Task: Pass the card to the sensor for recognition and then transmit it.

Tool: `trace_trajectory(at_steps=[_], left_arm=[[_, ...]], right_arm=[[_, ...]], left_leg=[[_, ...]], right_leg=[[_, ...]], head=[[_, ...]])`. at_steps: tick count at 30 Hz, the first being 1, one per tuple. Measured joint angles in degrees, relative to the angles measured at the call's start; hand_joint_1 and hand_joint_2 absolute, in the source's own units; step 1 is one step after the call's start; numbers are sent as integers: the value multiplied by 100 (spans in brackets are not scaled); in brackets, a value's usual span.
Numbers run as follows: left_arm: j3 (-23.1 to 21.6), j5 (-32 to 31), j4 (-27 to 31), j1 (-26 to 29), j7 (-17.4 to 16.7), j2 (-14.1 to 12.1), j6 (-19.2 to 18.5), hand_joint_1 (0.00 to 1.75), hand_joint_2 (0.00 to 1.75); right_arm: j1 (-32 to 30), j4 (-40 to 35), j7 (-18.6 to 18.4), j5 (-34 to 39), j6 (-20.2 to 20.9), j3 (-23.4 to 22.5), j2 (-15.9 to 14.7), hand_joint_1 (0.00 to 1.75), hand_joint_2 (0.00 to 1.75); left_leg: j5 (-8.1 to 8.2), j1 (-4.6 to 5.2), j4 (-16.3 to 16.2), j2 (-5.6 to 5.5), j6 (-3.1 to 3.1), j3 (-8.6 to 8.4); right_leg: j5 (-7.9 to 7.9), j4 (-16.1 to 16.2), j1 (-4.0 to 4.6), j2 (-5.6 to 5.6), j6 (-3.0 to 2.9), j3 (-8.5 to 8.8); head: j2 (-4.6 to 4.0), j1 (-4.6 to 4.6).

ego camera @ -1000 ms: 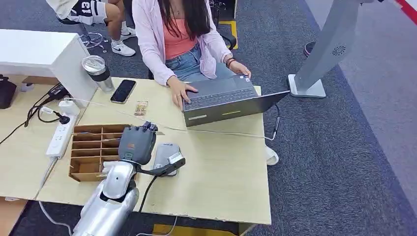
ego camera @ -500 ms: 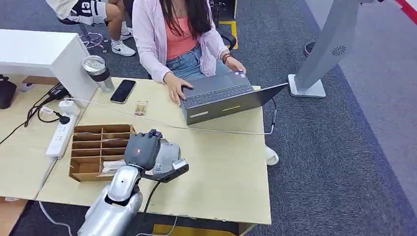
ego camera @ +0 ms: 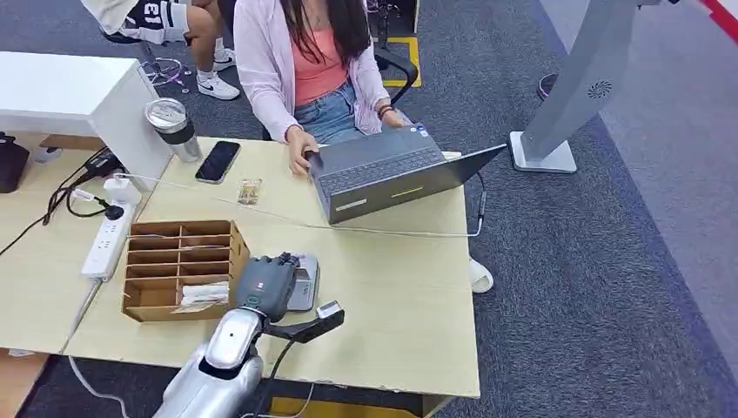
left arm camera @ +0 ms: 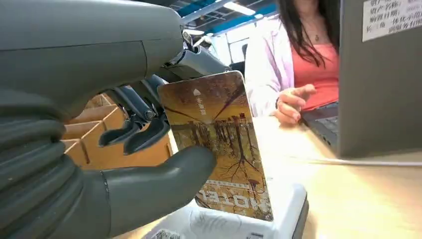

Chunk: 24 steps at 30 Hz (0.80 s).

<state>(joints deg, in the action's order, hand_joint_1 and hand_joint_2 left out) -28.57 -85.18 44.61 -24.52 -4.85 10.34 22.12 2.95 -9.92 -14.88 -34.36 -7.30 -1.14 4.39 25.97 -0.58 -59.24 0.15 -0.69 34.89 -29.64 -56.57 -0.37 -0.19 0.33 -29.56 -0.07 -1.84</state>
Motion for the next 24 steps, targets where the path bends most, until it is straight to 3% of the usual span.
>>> trace_trajectory(at_steps=[10,18,21,24], left_arm=[[-2,0,-70,1,0,22,0,175,175],[0,293,-162,-104,-9,37,-317,175,175],[2,376,-181,-197,-56,20,-182,175,175],[28,382,-179,-413,-247,-90,184,175,175]], right_arm=[[0,0,0,-2,0,0,2,0,0],[0,0,9,-61,11,-68,2,0,0],[0,0,9,-105,13,-94,2,0,0],[-7,0,7,-199,20,-103,2,0,0]], left_leg=[[0,0,0,0,0,0],[-2,0,0,-1,-2,-3],[-7,0,0,-1,-5,-2],[-13,-1,0,-2,-2,0]], right_leg=[[0,0,0,0,0,1],[0,0,0,-1,0,4],[2,-1,0,-2,2,4],[5,-4,1,-2,0,1]], head=[[0,0],[0,2],[0,0],[0,0]])
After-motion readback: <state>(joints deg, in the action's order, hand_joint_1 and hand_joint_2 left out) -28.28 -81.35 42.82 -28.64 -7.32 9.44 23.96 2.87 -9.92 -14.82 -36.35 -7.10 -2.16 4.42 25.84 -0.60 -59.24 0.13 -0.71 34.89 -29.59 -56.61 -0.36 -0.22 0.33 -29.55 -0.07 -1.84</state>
